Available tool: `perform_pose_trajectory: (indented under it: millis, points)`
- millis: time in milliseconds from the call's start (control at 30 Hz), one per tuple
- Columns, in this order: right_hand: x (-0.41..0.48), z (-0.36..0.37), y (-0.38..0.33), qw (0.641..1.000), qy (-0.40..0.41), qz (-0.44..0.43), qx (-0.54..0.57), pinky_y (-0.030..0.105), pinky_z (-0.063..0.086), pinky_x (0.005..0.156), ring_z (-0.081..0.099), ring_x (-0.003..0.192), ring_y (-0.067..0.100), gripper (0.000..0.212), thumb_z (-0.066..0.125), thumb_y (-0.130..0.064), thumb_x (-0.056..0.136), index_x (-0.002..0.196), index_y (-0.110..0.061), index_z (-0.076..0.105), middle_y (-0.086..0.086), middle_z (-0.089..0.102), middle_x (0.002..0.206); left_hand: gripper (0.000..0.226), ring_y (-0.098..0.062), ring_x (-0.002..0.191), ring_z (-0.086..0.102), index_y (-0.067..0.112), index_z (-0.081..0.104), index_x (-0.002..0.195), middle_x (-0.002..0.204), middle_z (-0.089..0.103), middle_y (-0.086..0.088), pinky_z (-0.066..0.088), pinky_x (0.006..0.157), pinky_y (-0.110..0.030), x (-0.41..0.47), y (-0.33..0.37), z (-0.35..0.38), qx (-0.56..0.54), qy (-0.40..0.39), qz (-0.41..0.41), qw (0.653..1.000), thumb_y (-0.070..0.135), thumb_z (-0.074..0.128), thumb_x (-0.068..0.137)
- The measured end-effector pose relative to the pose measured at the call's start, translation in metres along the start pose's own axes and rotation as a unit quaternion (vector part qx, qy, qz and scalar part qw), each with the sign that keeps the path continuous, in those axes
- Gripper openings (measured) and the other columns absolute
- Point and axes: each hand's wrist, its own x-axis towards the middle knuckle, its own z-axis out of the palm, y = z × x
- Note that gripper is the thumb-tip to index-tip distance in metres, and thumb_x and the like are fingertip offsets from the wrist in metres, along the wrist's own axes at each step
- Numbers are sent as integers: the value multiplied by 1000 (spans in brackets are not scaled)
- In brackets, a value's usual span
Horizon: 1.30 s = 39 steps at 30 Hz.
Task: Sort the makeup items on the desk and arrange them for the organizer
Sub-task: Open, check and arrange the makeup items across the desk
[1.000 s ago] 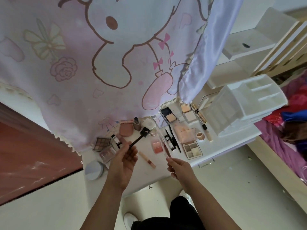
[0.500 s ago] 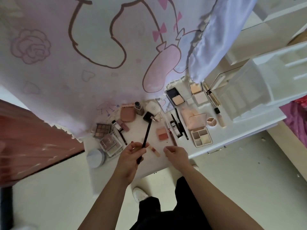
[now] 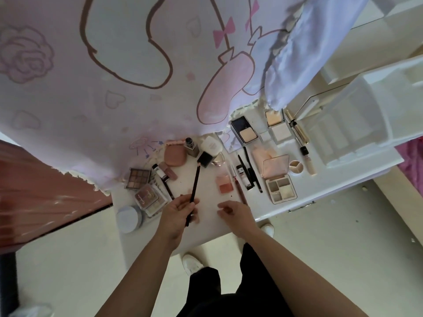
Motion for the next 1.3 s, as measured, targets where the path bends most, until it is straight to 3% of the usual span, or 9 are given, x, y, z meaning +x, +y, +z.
perform_pose_trajectory:
  millis: [100, 167, 233, 400, 533, 667, 800, 1033, 1300]
  points:
    - [-2, -25, 15, 996, 48, 41, 68, 23, 52, 88, 66, 85, 9, 22, 72, -27, 89, 111, -23, 74, -8, 70, 89, 25, -23, 82, 67, -4, 57, 121, 101, 64, -15, 60, 68, -26, 10, -3, 16, -21, 5, -18, 1000, -7, 53, 97]
    - [-4, -40, 24, 991, 66, 59, 101, 38, 55, 91, 69, 86, 16, 17, 73, -28, 88, 105, -29, 75, -6, 73, 86, 26, -24, 86, 66, -3, 55, 122, 98, 60, -15, 61, 74, -30, 15, -3, 27, -60, 5, -29, 998, -9, 50, 98]
    - [-10, -49, 28, 987, 65, 62, 133, 43, 56, 89, 69, 83, 18, 13, 72, -27, 89, 97, -37, 73, -3, 74, 87, 25, -23, 89, 63, 0, 58, 121, 97, 58, -11, 58, 82, -35, 19, -2, 36, -100, 3, -29, 995, -7, 49, 99]
    - [-28, -46, 19, 978, 6, 44, 203, 27, 55, 81, 63, 71, 2, 15, 73, -23, 90, 103, -28, 77, -8, 72, 84, 6, -19, 84, 64, 7, 65, 93, 92, 68, -10, 56, 75, -34, 18, 1, 47, -150, 56, -15, 987, 4, 61, 96]
    - [-34, -36, 8, 980, -2, 12, 199, 17, 53, 78, 61, 68, -7, 17, 73, -24, 90, 107, -24, 77, -11, 74, 87, 4, -18, 77, 67, 4, 64, 90, 92, 69, -13, 57, 75, -32, 17, 1, 46, -166, 70, -14, 983, 4, 64, 94]
    - [-31, -30, 1, 975, 15, -4, 221, 24, 57, 79, 64, 71, 0, 14, 73, -23, 90, 103, -26, 77, -11, 75, 81, 2, -18, 78, 69, 3, 64, 94, 93, 71, -12, 57, 74, -31, 14, 0, 43, -150, 55, -6, 987, 4, 65, 94]
    - [-33, -32, -4, 972, 19, -11, 234, 16, 52, 71, 60, 64, -2, 13, 72, -20, 92, 104, -22, 76, -11, 71, 74, 6, -17, 81, 71, 3, 64, 97, 96, 72, -13, 57, 73, -31, 11, -4, 42, -135, 55, 1, 989, 5, 66, 92]
    - [-34, -36, 1, 974, 26, -4, 227, 26, 56, 77, 61, 67, 1, 11, 72, -21, 91, 100, -26, 76, -10, 71, 73, 3, -15, 75, 71, 5, 64, 93, 89, 73, -10, 58, 66, -26, 9, 0, 36, -185, 76, 4, 980, 5, 67, 92]
    - [-36, -32, 0, 971, 27, -6, 236, 18, 53, 74, 60, 65, -1, 16, 72, -19, 91, 106, -19, 77, -11, 71, 76, 8, -14, 74, 73, 2, 64, 98, 90, 74, -11, 58, 68, -28, 7, -5, 36, -111, 42, -1, 993, 5, 67, 92]
